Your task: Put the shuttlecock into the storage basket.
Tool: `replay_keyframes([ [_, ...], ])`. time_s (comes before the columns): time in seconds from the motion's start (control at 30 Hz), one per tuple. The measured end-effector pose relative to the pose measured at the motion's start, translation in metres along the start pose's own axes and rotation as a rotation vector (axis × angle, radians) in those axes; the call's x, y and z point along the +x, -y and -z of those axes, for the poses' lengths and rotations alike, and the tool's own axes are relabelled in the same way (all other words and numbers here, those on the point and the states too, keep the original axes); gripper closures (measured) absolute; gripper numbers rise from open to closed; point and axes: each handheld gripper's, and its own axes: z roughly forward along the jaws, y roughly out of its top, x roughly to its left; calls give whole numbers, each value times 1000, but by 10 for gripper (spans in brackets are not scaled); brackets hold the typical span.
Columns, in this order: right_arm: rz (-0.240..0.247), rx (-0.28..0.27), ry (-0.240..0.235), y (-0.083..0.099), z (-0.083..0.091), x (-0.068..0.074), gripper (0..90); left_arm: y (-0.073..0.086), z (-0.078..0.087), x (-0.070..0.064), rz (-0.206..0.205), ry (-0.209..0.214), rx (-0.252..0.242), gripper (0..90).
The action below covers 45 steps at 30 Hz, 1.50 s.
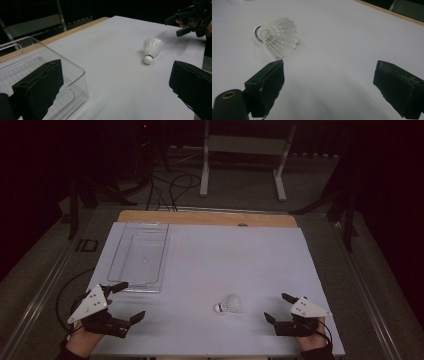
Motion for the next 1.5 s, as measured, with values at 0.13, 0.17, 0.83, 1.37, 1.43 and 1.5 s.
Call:
replay_keyframes([
  [0.13, 2, -1, -1, 0, 0, 0, 99, -5, -1, 1, 10, 41, 19, 1],
  [0.17, 3, -2, 0, 0, 0, 0, 99, -7, -1, 2, 16, 64, 17, 1],
  [0.83, 3, 0, -7, -1, 0, 1, 99, -16, -18, 1, -43, 165, 165, 1],
  [1.37, 9, 1, -14, -2, 0, 2, 99, -20, -24, 0, -44, 162, 245, 1],
  [1.43, 8, 1, -14, -2, 0, 2, 99, -21, -25, -1, -53, 162, 262, 1],
  [1.5, 7, 1, -16, -2, 0, 2, 99, -21, -26, -2, -79, 155, 268, 0],
])
